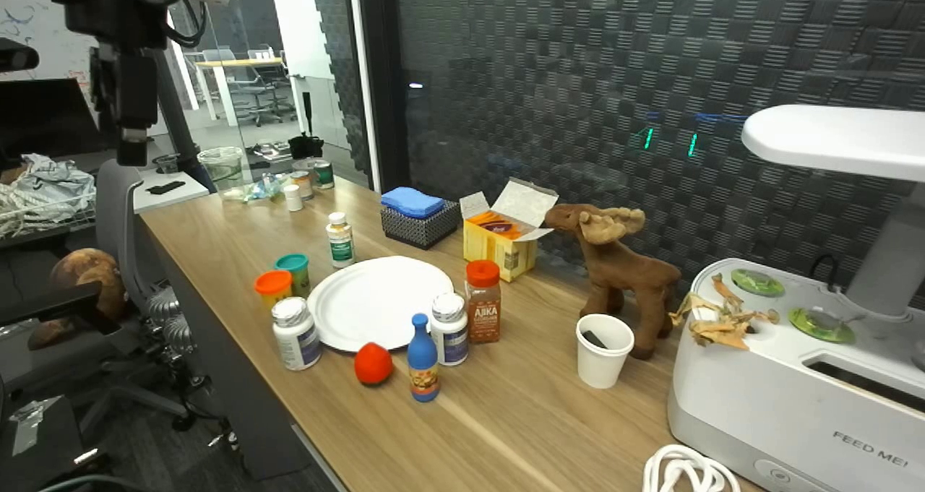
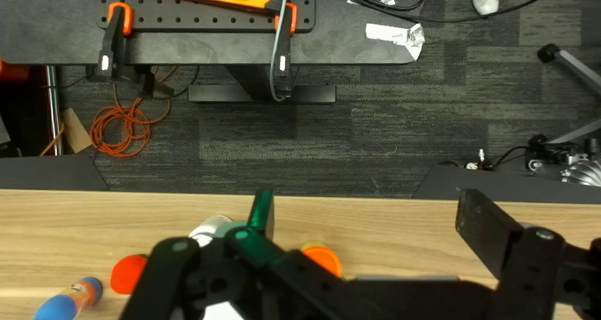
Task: Pick up all the objects surrounding the white plate and arrange them on the plate
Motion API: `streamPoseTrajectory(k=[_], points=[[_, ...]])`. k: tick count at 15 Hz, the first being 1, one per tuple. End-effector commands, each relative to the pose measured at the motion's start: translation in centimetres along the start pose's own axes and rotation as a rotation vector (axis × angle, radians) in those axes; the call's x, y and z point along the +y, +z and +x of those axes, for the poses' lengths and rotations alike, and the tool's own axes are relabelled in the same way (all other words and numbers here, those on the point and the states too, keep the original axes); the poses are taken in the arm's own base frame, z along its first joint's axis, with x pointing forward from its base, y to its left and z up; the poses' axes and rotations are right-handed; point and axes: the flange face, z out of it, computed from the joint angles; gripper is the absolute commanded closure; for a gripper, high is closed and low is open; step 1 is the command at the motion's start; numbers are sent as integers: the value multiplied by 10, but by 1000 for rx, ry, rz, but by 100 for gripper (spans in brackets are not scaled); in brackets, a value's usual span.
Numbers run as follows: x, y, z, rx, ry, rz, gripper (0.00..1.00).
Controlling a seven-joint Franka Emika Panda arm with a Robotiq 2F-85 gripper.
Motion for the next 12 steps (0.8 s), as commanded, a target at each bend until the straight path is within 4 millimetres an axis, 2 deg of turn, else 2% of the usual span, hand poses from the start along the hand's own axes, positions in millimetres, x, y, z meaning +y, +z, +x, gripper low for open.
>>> streamPoseTrajectory(k=[1,3,5,10,12], points=[[1,1,5,6,-3,-8,0],[4,1,24,23,2,-10,0],[8,2,52,53,14,-36,0],[21,14,138,204,56,-26,0],[19,22,165,233,61,5,0]])
